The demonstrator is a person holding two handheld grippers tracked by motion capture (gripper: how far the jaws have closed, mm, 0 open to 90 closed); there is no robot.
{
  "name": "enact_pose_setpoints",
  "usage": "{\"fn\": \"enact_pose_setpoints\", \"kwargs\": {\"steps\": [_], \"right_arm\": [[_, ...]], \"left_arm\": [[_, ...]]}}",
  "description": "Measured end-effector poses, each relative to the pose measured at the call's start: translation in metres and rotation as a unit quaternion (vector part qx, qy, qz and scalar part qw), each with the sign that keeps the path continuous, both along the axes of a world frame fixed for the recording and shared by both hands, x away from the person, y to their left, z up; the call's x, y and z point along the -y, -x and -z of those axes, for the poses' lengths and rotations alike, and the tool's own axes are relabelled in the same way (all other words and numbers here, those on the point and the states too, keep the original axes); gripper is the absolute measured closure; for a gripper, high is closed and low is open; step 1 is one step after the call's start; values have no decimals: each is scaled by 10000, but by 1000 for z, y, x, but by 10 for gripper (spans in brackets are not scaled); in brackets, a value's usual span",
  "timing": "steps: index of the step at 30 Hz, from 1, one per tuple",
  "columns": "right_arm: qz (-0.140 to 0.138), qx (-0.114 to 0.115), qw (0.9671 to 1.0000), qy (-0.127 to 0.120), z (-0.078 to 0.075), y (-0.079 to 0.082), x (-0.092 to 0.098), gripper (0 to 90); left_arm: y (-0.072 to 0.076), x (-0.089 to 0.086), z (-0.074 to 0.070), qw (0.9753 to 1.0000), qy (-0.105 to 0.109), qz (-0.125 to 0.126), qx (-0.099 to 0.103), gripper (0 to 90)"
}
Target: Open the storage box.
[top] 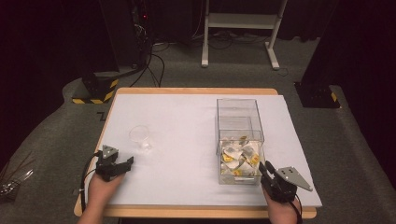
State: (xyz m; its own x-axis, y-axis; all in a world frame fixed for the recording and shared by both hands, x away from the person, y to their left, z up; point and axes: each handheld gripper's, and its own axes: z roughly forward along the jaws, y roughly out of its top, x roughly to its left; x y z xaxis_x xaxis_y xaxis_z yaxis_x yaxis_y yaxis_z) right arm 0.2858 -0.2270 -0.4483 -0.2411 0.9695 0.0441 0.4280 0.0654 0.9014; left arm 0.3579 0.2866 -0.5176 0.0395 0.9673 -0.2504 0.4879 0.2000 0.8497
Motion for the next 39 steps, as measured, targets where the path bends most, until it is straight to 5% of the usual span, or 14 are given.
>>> {"fn": "enact_pose_setpoints", "kwargs": {"steps": [22,29,39], "right_arm": [[39,77,9999,-70,-13,-32,9,643],[-52,35,10000,-46,-11,-47,20,600],[-100,240,9996,-142,-13,-45,28,605]], "left_arm": [[0,2,0,9999,58,-83,72,300],[2,1,0,9999,-93,37,38,328],[2,2,0,10000,-58,18,47,336]]}}
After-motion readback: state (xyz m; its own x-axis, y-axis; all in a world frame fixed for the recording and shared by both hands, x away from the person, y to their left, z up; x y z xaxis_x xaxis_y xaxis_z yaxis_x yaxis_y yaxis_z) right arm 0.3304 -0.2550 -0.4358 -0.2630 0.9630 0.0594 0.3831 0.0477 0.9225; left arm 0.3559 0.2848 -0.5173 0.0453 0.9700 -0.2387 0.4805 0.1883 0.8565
